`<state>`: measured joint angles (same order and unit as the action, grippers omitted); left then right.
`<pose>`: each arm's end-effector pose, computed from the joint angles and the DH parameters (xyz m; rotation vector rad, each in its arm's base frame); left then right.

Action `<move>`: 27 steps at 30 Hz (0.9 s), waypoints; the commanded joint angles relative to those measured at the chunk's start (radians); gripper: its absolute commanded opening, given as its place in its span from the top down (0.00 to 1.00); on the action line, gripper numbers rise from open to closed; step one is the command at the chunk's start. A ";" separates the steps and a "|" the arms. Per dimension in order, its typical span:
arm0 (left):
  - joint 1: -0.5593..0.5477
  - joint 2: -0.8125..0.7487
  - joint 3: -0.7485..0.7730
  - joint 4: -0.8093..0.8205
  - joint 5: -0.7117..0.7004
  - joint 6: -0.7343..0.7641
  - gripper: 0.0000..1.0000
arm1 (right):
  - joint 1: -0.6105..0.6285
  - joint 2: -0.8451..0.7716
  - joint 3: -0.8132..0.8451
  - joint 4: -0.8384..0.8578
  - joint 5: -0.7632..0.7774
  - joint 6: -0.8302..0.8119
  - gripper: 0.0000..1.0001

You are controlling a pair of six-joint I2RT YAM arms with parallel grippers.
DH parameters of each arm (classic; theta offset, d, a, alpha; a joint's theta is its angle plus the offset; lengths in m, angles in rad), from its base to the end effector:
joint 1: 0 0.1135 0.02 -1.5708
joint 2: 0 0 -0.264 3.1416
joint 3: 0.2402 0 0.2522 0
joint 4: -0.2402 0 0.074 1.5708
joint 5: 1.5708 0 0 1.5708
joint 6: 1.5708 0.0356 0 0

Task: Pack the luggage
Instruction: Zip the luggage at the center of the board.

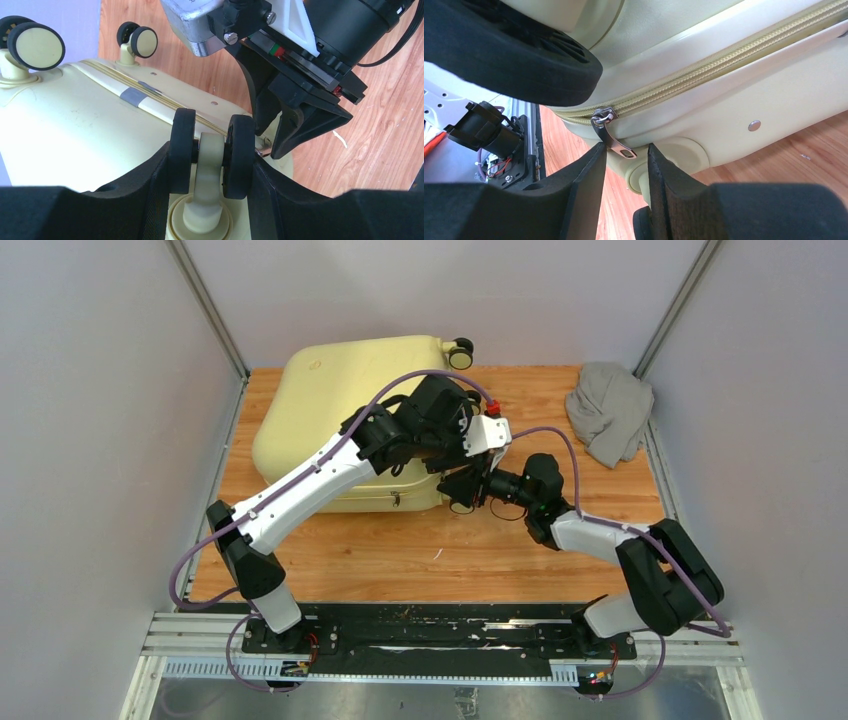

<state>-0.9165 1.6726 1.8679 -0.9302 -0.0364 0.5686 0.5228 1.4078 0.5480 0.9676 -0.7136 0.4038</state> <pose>0.2182 -0.2823 0.4091 1.5474 1.7137 -0.1361 0.2334 0.1614 0.2384 -0.7114 1.4612 1.2478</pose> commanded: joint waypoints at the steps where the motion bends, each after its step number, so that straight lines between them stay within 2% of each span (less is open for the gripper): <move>1: -0.013 -0.128 0.080 0.241 0.030 -0.090 1.00 | 0.014 -0.040 0.072 0.042 -0.036 0.005 0.64; 4: -0.013 -0.135 0.067 0.242 0.030 -0.084 1.00 | 0.014 -0.050 0.073 0.030 -0.047 0.008 0.72; 8: -0.012 -0.141 0.050 0.242 0.030 -0.076 1.00 | 0.014 -0.089 0.063 -0.003 -0.057 0.006 0.94; 11: -0.012 -0.140 0.044 0.242 0.030 -0.074 1.00 | 0.013 -0.114 0.058 -0.049 -0.058 -0.008 1.00; 20: -0.013 -0.138 0.043 0.242 0.030 -0.072 1.00 | 0.013 -0.114 0.063 -0.099 -0.035 -0.018 1.00; 27: -0.013 -0.137 0.033 0.242 0.030 -0.083 1.00 | 0.014 -0.087 0.095 -0.062 -0.008 0.032 0.71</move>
<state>-0.9134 1.6424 1.8595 -0.9169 -0.0265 0.5644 0.5282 1.3159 0.5896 0.8356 -0.7639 0.4110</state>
